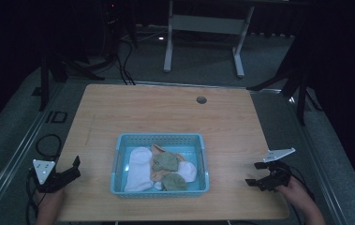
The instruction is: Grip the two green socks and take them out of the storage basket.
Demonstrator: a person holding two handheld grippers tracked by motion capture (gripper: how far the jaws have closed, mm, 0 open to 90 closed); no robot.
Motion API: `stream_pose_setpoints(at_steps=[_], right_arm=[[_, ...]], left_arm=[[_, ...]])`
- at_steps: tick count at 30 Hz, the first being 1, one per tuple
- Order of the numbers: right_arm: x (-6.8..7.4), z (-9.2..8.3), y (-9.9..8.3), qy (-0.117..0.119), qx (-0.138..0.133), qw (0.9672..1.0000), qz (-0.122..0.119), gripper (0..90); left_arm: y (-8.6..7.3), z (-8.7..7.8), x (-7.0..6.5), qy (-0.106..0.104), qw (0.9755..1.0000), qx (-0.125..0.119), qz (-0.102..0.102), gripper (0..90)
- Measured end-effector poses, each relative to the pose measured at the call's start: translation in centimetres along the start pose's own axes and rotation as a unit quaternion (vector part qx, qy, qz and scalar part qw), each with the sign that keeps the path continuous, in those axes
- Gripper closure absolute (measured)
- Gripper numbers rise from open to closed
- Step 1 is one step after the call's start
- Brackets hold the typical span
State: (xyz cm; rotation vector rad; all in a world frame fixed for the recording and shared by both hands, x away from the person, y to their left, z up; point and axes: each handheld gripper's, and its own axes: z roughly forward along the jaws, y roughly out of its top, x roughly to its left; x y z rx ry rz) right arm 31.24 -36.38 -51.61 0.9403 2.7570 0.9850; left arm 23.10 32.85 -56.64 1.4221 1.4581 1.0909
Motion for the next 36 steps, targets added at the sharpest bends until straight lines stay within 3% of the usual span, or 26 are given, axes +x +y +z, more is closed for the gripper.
stream_pose_setpoints(at_steps=[5,12,14,16,19,29,36], right_arm=[[0.9,0.2,1.4,0.013,0.022,0.9991,-0.035,12.5],[1.5,0.2,3.2,0.018,0.052,0.9975,-0.046,11.9],[2.1,0.2,3.8,0.005,0.059,0.9967,-0.057,12.0],[2.5,0.1,4.5,0.014,0.065,0.9961,-0.058,12.6],[3.3,-0.3,5.7,0.024,0.061,0.9946,-0.081,12.6],[4.9,-1.1,9.2,0.037,0.065,0.9897,-0.122,12.6],[5.9,-1.0,11.4,0.039,0.065,0.9875,-0.138,12.5]], left_arm=[[0.0,0.0,0.0,0.000,1.0000,0.000,0.001,0.4],[0.0,0.0,0.0,0.000,1.0000,-0.001,0.000,0.4],[0.0,0.0,0.0,0.000,1.0000,-0.001,0.000,0.4],[0.0,0.0,0.0,0.000,1.0000,0.000,0.001,0.4],[0.0,0.0,0.0,0.000,1.0000,0.000,0.001,0.4],[0.0,0.0,0.0,-0.001,1.0000,-0.001,0.001,0.4],[0.0,0.0,0.0,-0.002,1.0000,0.000,0.001,0.4]])
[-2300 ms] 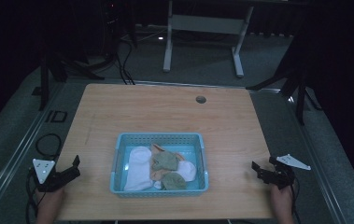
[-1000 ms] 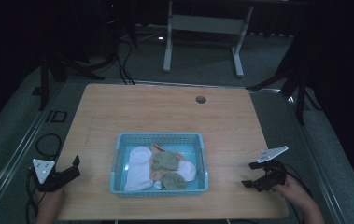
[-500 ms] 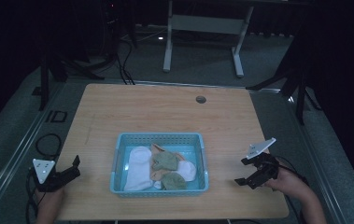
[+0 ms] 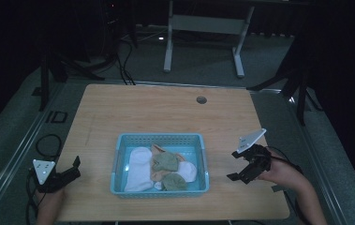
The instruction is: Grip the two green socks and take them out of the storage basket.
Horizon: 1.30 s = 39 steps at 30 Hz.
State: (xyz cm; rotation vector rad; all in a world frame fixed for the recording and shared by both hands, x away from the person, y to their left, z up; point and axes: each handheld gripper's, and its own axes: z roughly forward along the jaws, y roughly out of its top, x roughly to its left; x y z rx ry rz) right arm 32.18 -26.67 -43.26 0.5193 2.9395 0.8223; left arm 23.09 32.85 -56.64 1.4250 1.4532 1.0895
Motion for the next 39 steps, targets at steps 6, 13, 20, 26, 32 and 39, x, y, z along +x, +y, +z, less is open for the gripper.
stream_pose_setpoints(at_steps=[6,13,20,26,32,39], right_arm=[[0.1,0.1,2.0,-0.002,0.004,0.9999,-0.014,11.3],[0.2,0.5,3.7,-0.005,0.006,0.9998,-0.019,11.2],[0.8,1.5,5.9,0.011,0.019,0.9988,-0.044,12.8],[0.9,2.4,7.4,0.021,0.020,0.9982,-0.054,12.8],[1.0,3.4,8.6,0.026,0.017,0.9973,-0.066,13.9],[1.2,4.7,9.9,0.032,0.023,0.9946,-0.097,22.6]], left_arm=[[0.0,0.0,0.0,-0.001,1.0000,0.000,0.000,0.4],[0.0,0.0,0.0,-0.002,1.0000,0.000,0.000,0.4],[0.0,0.0,0.0,-0.004,1.0000,0.000,0.001,0.4],[0.0,0.0,0.0,-0.004,1.0000,0.000,0.001,0.4],[0.0,0.0,0.0,-0.005,1.0000,0.000,0.001,0.4],[0.0,0.0,0.0,-0.006,1.0000,-0.001,0.000,0.4]])
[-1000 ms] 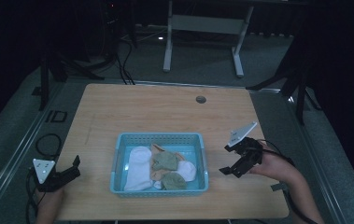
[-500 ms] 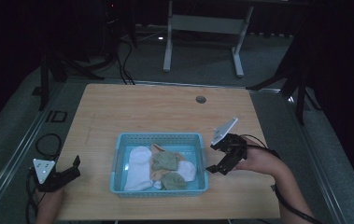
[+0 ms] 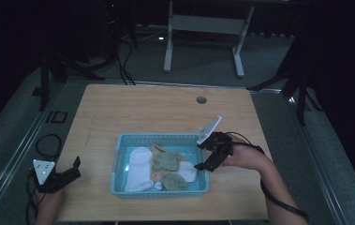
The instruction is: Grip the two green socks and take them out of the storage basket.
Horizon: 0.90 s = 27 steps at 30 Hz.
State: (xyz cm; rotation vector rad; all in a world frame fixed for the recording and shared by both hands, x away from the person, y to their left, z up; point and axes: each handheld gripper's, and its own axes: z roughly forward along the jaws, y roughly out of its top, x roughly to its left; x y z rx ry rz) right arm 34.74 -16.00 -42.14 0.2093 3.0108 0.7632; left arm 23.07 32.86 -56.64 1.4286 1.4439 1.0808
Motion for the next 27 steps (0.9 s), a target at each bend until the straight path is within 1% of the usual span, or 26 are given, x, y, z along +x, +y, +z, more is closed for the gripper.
stream_pose_setpoints(at_steps=[2,3,5,6,8,9,10,11,12,14,16,17,19,21,22,23,24,25,26,27], right_arm=[[0.0,0.4,0.4,-0.003,0.006,0.9999,-0.010,25.5],[0.0,0.7,0.5,0.005,0.009,0.9999,-0.010,29.5],[-0.1,1.3,0.9,0.008,0.017,0.9997,-0.015,30.8],[-0.1,1.6,1.0,0.013,0.021,0.9996,-0.013,32.6],[-0.2,2.3,1.4,0.016,0.024,0.9994,-0.017,34.9],[-0.3,2.6,1.5,0.021,0.024,0.9994,-0.015,38.4],[-0.3,2.9,1.7,0.022,0.027,0.9992,-0.018,40.6],[-0.2,3.3,1.9,0.016,0.029,0.9992,-0.021,41.5],[-0.2,3.6,2.0,0.018,0.030,0.9992,-0.021,42.6],[-0.1,4.2,2.3,0.030,0.032,0.9988,-0.023,45.4],[0.2,4.9,2.6,0.050,0.038,0.9977,-0.024,47.8],[0.4,5.1,2.6,0.056,0.041,0.9972,-0.027,50.3],[0.8,5.6,2.8,0.074,0.044,0.9958,-0.033,50.9],[1.1,6.0,2.9,0.082,0.051,0.9947,-0.035,52.1],[1.3,6.3,2.9,0.092,0.056,0.9936,-0.034,52.9],[1.3,6.3,2.9,0.092,0.056,0.9936,-0.034,52.9],[1.7,6.9,3.0,0.103,0.069,0.9918,-0.034,52.9],[1.8,7.1,2.9,0.103,0.076,0.9912,-0.033,53.0],[1.8,7.1,2.9,0.103,0.076,0.9912,-0.033,53.0],[1.8,7.5,2.8,0.106,0.080,0.9906,-0.032,53.6]], left_arm=[[0.0,0.0,0.0,-0.001,1.0000,0.000,0.000,0.4],[0.0,0.0,0.0,-0.001,1.0000,0.000,0.000,0.4],[0.0,0.0,0.0,-0.001,1.0000,0.000,-0.001,0.4],[0.0,0.0,0.0,-0.001,1.0000,0.000,-0.001,0.4],[0.0,0.0,0.0,-0.001,1.0000,0.000,-0.001,0.4],[0.0,0.0,0.0,-0.001,1.0000,-0.001,-0.001,0.4],[0.0,0.0,0.0,-0.001,1.0000,-0.001,-0.001,0.4],[0.0,0.0,0.0,-0.001,1.0000,-0.001,-0.001,0.4],[0.0,0.0,0.0,-0.002,1.0000,-0.001,-0.001,0.4],[0.0,0.0,0.0,-0.002,1.0000,-0.001,-0.001,0.4],[0.0,0.0,0.0,-0.001,1.0000,-0.001,0.000,0.4],[0.0,0.0,0.0,-0.002,1.0000,-0.001,0.000,0.4],[0.0,0.0,0.0,-0.001,1.0000,-0.001,0.000,0.4],[0.0,0.0,0.0,0.000,1.0000,0.000,0.002,0.4],[0.0,0.0,0.0,0.000,1.0000,0.001,0.001,0.4],[0.0,0.0,0.0,0.000,1.0000,0.001,0.001,0.4],[0.0,0.0,0.0,0.000,1.0000,0.002,0.002,0.3],[0.0,0.0,0.0,0.001,1.0000,0.002,0.003,0.3],[0.0,0.0,0.0,0.001,1.0000,0.002,0.003,0.4],[0.0,0.0,0.0,0.001,1.0000,0.001,0.003,0.3]])
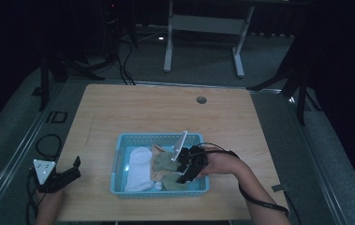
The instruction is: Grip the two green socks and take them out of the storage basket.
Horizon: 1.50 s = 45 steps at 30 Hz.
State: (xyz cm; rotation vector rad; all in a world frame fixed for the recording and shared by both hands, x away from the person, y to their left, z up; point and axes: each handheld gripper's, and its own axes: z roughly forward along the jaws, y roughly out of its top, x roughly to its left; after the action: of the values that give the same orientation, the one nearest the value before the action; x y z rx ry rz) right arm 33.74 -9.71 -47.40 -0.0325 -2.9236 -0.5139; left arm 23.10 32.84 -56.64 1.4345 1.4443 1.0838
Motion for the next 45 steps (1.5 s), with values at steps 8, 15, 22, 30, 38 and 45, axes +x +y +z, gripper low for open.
stream_pose_setpoints(at_steps=[8,15,22,30,38,45], right_arm=[[0.1,1.2,0.2,0.006,0.019,0.9998,-0.006,56.8],[0.4,1.9,0.5,-0.024,0.044,0.9982,-0.033,78.5],[1.4,1.0,1.2,-0.026,0.048,0.9968,-0.058,84.6],[2.5,-1.0,2.0,-0.030,0.032,0.9962,-0.075,84.8],[2.9,-3.6,2.0,-0.044,0.008,0.9960,-0.078,84.8],[3.1,-6.6,1.2,-0.065,-0.028,0.9950,-0.070,84.8]], left_arm=[[0.0,0.0,0.0,0.000,1.0000,0.000,0.000,0.4],[0.0,0.0,0.0,0.001,1.0000,0.000,0.000,0.4],[0.0,0.0,0.0,0.001,1.0000,0.001,0.000,0.4],[0.0,0.0,0.0,0.002,1.0000,0.001,-0.001,0.4],[0.0,0.1,0.0,0.003,1.0000,0.002,0.000,0.4],[0.0,0.1,0.0,0.003,1.0000,0.002,-0.001,0.4]])
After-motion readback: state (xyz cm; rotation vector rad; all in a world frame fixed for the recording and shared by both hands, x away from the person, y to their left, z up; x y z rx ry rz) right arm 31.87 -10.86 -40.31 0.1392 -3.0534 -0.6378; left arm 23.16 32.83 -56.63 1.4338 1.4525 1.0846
